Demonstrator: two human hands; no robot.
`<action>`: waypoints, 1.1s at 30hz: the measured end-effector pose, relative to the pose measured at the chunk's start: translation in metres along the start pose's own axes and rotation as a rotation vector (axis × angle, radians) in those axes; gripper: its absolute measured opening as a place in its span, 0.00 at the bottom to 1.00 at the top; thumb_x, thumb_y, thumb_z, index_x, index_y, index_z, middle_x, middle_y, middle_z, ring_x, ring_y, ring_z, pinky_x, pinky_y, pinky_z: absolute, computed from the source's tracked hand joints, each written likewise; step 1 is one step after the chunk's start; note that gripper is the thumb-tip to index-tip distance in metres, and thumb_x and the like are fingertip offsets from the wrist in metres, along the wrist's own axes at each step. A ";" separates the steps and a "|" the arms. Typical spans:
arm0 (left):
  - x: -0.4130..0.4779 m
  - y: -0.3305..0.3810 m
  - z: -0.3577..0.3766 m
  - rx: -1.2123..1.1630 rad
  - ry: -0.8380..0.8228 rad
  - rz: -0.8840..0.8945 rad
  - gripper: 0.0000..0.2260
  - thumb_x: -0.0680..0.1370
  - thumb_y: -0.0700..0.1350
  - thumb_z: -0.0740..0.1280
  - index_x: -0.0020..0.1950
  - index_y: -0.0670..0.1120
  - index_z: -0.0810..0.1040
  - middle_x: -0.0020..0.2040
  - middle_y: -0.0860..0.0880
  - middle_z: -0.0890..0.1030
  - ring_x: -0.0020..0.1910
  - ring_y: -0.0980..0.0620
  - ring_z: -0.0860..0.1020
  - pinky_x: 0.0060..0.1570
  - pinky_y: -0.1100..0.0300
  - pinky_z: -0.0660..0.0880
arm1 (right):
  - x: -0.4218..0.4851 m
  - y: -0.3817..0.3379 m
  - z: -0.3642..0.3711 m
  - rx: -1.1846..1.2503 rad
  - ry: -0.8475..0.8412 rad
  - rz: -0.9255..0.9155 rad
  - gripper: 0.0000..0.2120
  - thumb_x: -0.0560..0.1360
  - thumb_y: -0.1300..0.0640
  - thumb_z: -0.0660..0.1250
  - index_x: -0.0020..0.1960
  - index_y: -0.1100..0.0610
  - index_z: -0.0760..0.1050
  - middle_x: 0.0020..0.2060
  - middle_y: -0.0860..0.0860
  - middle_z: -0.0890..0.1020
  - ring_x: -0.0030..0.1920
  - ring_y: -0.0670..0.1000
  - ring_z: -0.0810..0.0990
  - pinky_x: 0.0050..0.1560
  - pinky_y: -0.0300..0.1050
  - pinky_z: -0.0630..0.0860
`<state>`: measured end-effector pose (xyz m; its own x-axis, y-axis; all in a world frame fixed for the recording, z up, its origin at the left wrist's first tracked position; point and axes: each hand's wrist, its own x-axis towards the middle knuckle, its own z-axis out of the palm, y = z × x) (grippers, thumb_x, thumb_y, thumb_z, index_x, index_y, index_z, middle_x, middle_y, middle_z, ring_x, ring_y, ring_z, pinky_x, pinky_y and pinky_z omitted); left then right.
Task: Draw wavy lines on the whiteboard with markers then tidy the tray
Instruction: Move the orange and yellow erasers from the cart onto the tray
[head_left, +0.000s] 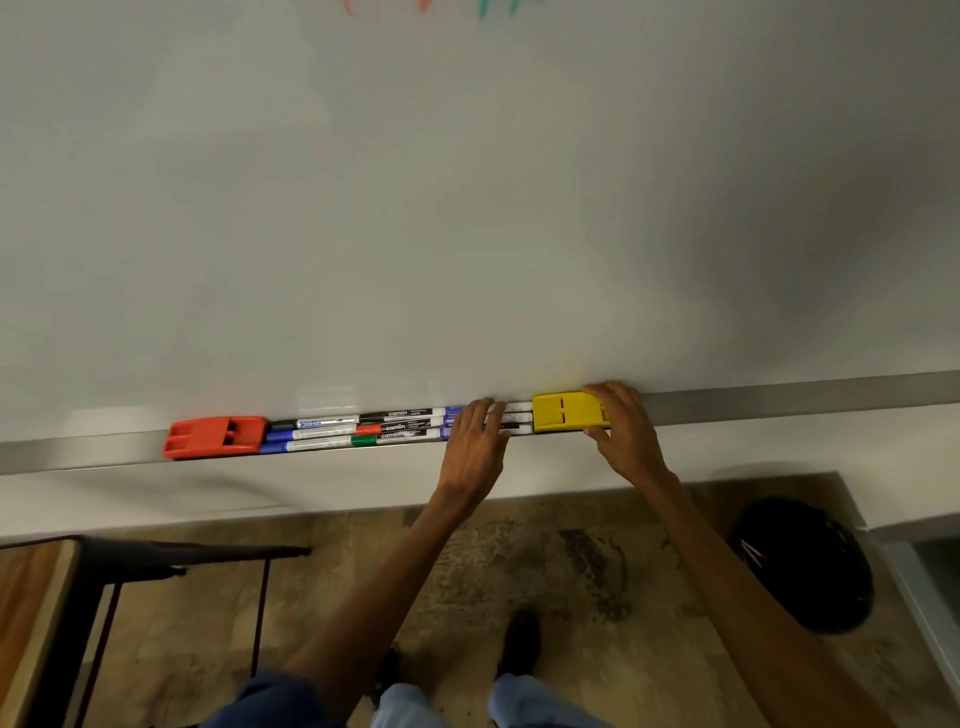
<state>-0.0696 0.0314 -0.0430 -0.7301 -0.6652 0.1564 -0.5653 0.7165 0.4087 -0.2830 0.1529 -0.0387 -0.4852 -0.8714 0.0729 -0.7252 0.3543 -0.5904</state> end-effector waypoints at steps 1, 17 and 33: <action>0.000 0.001 0.004 0.001 -0.007 0.006 0.19 0.81 0.44 0.64 0.70 0.41 0.70 0.67 0.41 0.73 0.67 0.42 0.70 0.67 0.45 0.69 | -0.001 0.001 0.002 0.014 0.009 0.005 0.30 0.68 0.63 0.76 0.68 0.54 0.71 0.65 0.54 0.72 0.68 0.56 0.68 0.64 0.55 0.73; -0.009 -0.001 0.045 0.084 -0.132 -0.011 0.26 0.83 0.53 0.46 0.79 0.42 0.53 0.79 0.42 0.54 0.79 0.46 0.49 0.77 0.46 0.50 | -0.010 0.006 0.020 -0.131 0.096 -0.026 0.28 0.72 0.64 0.73 0.70 0.58 0.70 0.67 0.58 0.72 0.69 0.60 0.68 0.63 0.58 0.74; -0.013 0.003 0.033 0.041 -0.137 -0.074 0.29 0.83 0.56 0.45 0.79 0.41 0.43 0.79 0.43 0.44 0.79 0.48 0.41 0.77 0.50 0.45 | -0.021 -0.037 0.047 -0.181 0.252 0.093 0.20 0.81 0.51 0.55 0.64 0.61 0.74 0.61 0.59 0.78 0.62 0.59 0.74 0.62 0.57 0.74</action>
<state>-0.0747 0.0487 -0.0737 -0.7298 -0.6836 0.0023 -0.6326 0.6767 0.3768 -0.2228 0.1421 -0.0564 -0.6424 -0.7293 0.2353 -0.7364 0.5026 -0.4528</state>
